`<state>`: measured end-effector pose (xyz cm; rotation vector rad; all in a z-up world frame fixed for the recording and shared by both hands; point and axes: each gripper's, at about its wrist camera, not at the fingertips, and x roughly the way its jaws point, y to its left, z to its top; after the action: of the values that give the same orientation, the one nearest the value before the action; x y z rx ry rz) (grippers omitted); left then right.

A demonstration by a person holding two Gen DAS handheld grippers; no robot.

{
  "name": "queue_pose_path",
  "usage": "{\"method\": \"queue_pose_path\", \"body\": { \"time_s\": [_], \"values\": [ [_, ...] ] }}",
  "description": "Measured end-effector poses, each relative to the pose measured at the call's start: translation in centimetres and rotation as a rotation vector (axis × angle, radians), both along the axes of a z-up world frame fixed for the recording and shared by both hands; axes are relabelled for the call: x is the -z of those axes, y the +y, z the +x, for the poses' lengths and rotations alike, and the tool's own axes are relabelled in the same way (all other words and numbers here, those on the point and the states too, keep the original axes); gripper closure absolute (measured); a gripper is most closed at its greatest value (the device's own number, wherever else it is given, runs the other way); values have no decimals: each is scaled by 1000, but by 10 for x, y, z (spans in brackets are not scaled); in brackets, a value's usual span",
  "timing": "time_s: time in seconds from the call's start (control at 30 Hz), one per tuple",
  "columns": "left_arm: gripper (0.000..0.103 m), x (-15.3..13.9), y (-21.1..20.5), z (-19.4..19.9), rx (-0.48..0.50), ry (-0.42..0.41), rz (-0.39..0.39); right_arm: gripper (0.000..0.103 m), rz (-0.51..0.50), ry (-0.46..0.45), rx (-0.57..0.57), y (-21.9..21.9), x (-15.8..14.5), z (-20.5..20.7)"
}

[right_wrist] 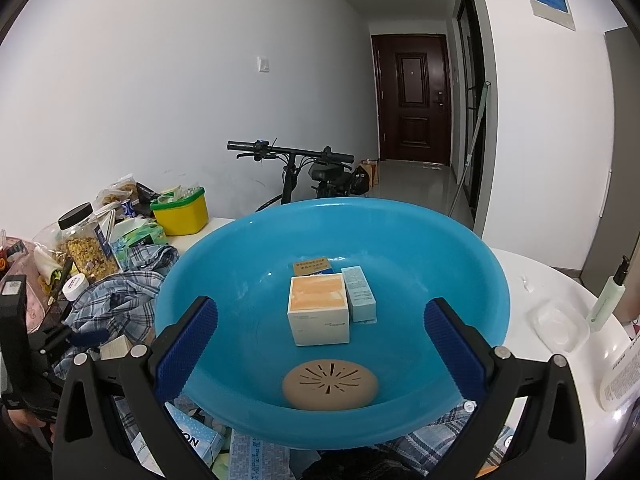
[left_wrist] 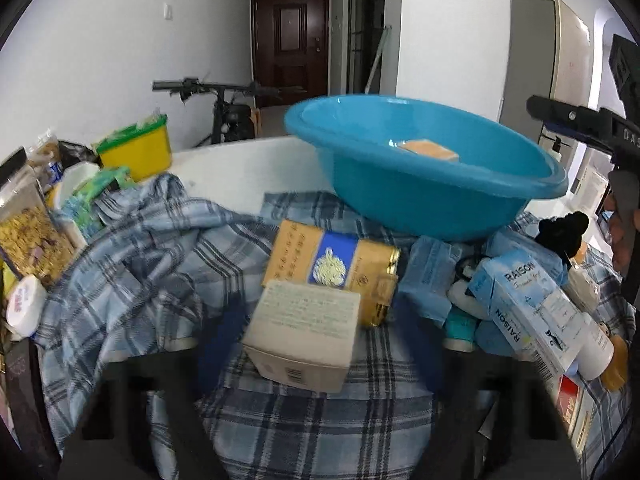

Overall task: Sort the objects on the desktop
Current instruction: 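Withdraw both tools from the basin back over the cluttered table, then grasp the white printed box with the left tool while the right tool grasps the black scrunchie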

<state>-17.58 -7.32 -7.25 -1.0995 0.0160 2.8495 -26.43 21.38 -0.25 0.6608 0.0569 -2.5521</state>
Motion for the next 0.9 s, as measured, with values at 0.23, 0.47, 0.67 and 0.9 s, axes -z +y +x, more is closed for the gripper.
{"method": "queue_pose_path", "body": {
  "time_s": [0.23,0.47,0.67,0.9],
  "values": [
    [50,5,0,-1,-7,-24,11,0,-4,5,0,0,-1,0],
    [50,0,5,5,-7,10,-4,0,-11,19,3,4,-3,3],
    [50,-10,4,14,-3,59,3,0,16,16,-1,4,-1,1],
    [50,-19,4,19,10,93,22,0,55,-25,9,26,0,21]
  ]
}}
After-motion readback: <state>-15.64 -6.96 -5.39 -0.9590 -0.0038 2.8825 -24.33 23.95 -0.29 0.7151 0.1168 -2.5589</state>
